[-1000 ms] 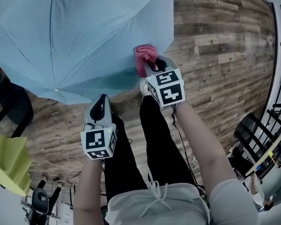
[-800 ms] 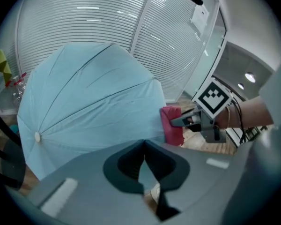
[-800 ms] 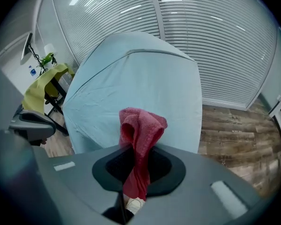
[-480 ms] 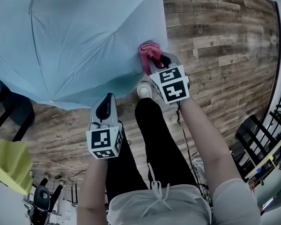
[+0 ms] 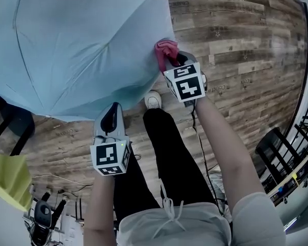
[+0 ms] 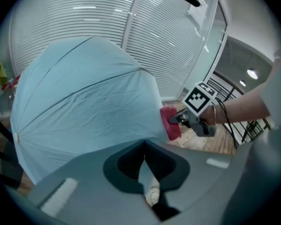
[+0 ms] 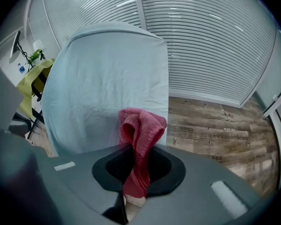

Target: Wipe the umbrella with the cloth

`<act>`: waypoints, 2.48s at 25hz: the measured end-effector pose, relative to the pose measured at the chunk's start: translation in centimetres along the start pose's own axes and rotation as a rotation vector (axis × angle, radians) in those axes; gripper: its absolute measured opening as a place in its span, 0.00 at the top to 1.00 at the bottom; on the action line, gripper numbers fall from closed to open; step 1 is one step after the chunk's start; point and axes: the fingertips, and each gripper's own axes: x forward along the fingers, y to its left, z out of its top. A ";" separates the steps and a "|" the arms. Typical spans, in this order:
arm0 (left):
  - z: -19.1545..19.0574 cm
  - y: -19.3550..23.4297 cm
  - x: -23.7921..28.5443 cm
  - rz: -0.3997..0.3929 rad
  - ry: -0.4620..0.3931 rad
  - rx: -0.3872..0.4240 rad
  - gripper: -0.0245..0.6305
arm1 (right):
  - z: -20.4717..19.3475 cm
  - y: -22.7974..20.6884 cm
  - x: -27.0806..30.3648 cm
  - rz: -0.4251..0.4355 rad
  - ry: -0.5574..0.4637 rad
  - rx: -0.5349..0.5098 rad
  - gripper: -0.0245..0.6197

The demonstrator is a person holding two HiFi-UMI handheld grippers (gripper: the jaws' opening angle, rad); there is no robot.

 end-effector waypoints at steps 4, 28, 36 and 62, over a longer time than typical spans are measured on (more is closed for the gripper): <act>-0.2 -0.7 1.1 0.006 0.006 -0.051 0.95 | -0.7 -2.2 1.4 -0.021 0.021 -0.012 0.87; -1.0 1.7 -5.3 -0.144 -0.033 0.055 0.95 | -5.3 3.5 -6.9 -0.191 0.008 0.138 0.87; -3.3 11.8 -12.5 -0.134 -0.061 0.054 0.95 | -5.7 19.7 -8.0 -0.165 -0.047 0.254 0.87; -12.6 32.2 -19.2 -0.011 -0.010 0.001 0.95 | 5.3 46.1 0.6 0.080 -0.168 0.187 0.87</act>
